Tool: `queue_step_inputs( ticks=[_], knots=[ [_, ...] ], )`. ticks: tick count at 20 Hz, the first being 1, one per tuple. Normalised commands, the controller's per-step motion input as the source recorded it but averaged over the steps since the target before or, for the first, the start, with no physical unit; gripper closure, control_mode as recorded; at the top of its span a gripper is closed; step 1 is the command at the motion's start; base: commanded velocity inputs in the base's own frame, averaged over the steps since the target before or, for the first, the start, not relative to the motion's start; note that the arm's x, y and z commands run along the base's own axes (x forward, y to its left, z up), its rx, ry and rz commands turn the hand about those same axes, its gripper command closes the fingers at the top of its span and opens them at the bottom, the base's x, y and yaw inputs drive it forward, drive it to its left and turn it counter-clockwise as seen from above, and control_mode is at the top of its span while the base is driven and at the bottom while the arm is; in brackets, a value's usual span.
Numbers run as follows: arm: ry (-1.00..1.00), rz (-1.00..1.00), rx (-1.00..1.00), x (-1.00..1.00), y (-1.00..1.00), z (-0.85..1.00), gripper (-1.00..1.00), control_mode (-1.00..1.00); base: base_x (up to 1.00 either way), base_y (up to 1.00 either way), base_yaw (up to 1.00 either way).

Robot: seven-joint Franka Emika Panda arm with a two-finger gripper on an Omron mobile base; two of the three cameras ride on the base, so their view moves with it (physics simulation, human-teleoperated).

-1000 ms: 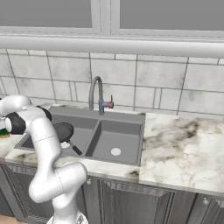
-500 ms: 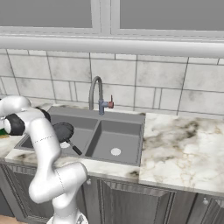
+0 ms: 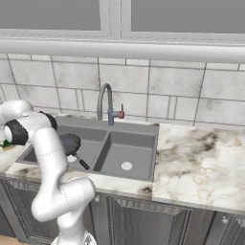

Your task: Pick the pan and sponge and place them into the sink. Then turn on the water.

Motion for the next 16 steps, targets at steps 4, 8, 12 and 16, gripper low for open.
queue_step_inputs(
  ticks=[4,8,12,16],
  knots=[
    [-0.07,0.03,0.07,-0.05,-0.86,0.25,1.0,-1.0,0.0,0.0,0.0],
    [-0.01,0.01,0.15,0.0,-0.85,0.29,1.0,-1.0,0.0,0.0,0.0],
    [0.0,0.0,0.16,0.0,-0.72,0.27,1.0,-1.0,0.0,0.0,0.0],
    [0.0,0.0,0.13,0.0,-0.62,0.1,1.0,-1.0,0.0,0.0,0.0]
  ],
)
